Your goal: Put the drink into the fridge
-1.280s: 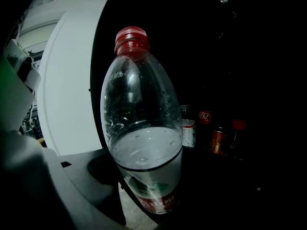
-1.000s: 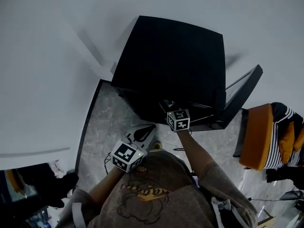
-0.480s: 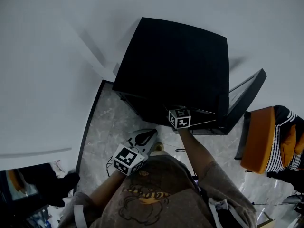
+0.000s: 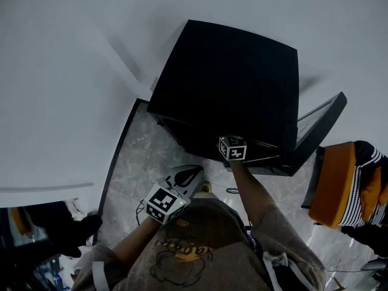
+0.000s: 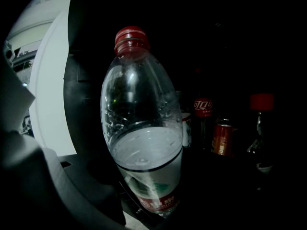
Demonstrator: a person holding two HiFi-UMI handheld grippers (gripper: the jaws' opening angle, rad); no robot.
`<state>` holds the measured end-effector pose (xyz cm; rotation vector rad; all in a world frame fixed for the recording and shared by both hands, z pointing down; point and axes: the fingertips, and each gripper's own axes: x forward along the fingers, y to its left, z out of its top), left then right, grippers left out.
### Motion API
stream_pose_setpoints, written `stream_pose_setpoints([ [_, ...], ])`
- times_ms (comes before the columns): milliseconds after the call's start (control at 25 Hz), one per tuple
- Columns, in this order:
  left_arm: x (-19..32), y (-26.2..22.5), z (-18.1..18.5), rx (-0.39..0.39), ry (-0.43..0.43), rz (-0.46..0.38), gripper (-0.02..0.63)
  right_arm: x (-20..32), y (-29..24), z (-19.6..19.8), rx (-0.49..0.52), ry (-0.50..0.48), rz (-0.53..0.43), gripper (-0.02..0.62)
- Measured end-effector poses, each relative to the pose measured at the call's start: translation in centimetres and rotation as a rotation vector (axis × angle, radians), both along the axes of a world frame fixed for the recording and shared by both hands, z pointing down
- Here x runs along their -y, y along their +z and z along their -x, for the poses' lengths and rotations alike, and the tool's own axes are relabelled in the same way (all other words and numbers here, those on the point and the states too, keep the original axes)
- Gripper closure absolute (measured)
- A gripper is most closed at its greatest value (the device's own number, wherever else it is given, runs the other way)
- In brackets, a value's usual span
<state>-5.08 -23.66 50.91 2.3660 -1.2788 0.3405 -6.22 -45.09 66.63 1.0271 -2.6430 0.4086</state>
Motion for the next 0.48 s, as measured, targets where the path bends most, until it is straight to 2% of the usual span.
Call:
stream_pose_setpoints([
  [480, -0.06, 0.41, -0.01, 0.006, 0.015, 0.011, 0.600, 0.68, 0.17, 0.03, 0.036, 0.024, -0.011, 0.255],
])
